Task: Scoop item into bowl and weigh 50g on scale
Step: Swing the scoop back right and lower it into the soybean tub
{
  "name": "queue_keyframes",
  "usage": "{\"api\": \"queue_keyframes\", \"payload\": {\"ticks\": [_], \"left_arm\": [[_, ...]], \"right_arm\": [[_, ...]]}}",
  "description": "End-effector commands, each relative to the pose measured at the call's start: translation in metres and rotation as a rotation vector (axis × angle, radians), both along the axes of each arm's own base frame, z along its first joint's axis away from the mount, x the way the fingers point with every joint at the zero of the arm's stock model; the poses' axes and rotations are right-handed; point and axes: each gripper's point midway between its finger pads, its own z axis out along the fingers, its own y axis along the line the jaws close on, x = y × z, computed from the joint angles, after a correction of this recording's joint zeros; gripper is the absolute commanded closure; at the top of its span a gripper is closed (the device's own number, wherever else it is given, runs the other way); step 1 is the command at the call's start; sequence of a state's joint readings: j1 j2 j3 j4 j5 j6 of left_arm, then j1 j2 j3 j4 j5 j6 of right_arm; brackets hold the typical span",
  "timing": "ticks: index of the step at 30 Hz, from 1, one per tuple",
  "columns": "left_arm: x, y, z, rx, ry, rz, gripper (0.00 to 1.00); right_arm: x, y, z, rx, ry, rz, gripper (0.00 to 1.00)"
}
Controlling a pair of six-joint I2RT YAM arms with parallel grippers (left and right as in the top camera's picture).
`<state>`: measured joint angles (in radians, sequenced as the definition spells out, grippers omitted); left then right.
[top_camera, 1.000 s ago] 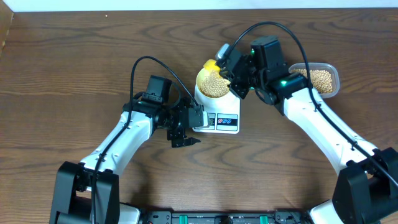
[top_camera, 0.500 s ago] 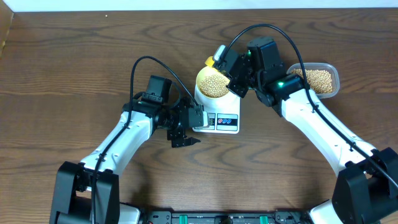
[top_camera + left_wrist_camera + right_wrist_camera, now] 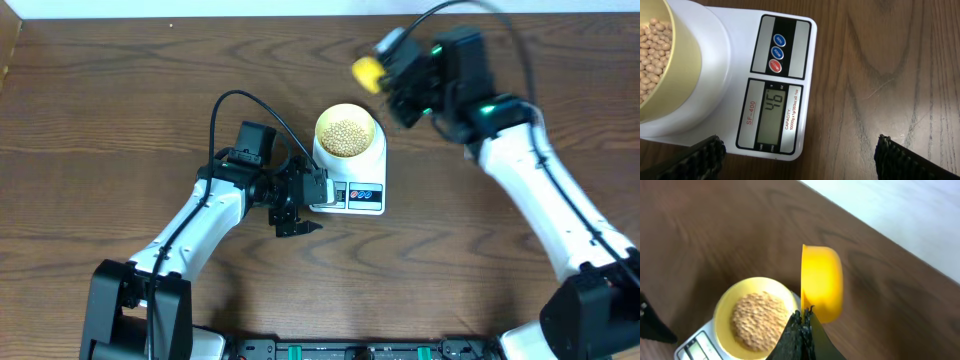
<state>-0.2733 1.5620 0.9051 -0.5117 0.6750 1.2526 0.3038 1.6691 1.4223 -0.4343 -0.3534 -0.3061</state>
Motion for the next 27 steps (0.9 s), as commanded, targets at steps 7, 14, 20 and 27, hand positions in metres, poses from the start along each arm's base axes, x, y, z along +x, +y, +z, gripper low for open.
{"api": "queue_keyframes", "payload": {"ticks": [7, 14, 20, 27], "left_arm": [[-0.005, -0.001, -0.003, -0.009, 0.024, 0.003, 0.02], [-0.005, -0.001, -0.003, -0.009, 0.025, 0.003, 0.02], [-0.005, -0.001, -0.003, -0.009, 0.025, 0.003, 0.02], [-0.005, -0.001, -0.003, -0.009, 0.024, 0.003, 0.02]], "right_arm": [[0.005, -0.09, 0.011, 0.151, 0.183, -0.241, 0.99], [-0.005, -0.057, 0.033, 0.291, 0.174, -0.056, 0.99], [-0.012, -0.026, 0.038, 0.251, 0.106, 0.056, 0.99], [-0.022, 0.016, 0.038, 0.154, -0.011, 0.209, 0.99]]}}
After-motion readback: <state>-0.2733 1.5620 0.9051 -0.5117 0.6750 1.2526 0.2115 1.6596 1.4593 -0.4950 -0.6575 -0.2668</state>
